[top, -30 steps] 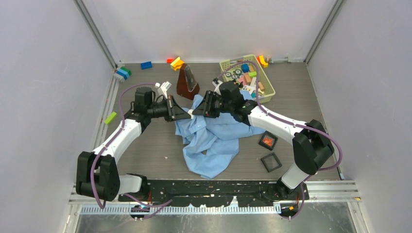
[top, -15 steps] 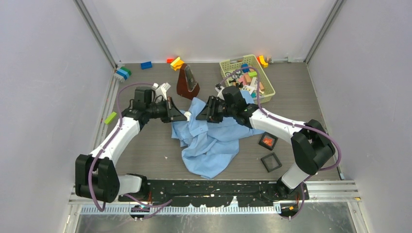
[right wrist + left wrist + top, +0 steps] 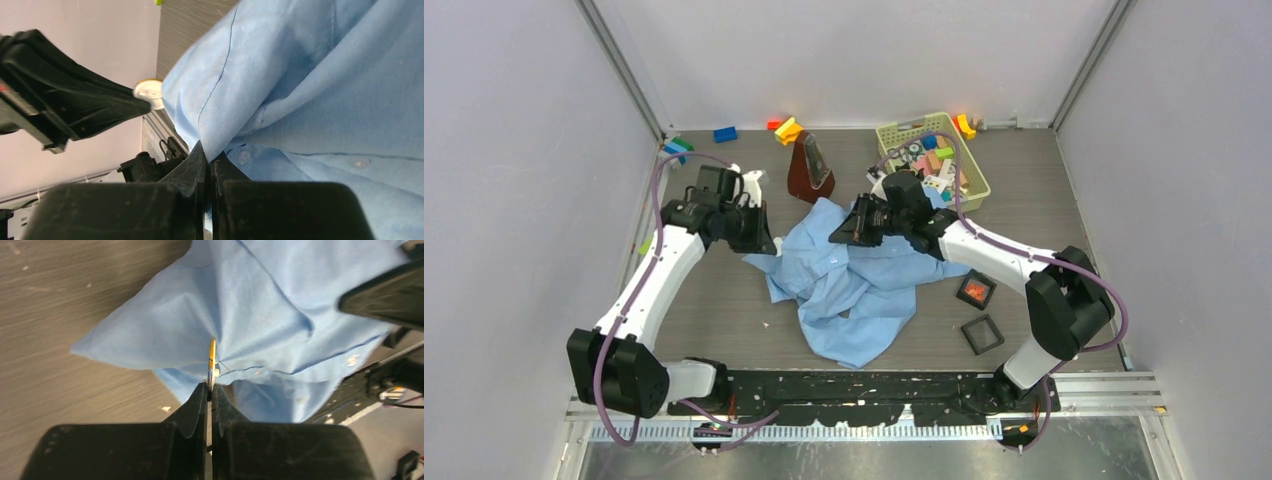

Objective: Remove the brooch from the garment

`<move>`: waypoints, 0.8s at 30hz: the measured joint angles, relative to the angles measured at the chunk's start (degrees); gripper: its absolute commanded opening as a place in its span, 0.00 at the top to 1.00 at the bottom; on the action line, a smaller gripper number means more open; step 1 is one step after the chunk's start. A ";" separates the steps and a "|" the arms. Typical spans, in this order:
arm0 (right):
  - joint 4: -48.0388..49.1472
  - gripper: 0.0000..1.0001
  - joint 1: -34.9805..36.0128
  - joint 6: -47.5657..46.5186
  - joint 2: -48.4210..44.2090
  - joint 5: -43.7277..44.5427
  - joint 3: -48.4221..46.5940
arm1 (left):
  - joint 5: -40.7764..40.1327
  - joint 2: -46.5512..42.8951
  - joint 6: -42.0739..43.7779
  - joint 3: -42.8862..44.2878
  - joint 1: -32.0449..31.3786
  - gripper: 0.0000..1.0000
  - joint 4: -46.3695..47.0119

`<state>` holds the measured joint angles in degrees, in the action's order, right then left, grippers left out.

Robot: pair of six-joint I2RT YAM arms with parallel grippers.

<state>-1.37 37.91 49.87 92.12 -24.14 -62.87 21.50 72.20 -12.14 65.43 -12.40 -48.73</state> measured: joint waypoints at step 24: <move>-10.99 0.29 -3.61 -7.41 -5.84 2.80 -4.28 | 13.90 4.09 6.29 0.70 -1.01 1.00 -7.41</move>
<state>-12.36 34.30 42.46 86.28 -21.34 -67.16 35.40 76.29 -5.85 66.13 -13.41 -56.14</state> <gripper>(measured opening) 0.756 0.021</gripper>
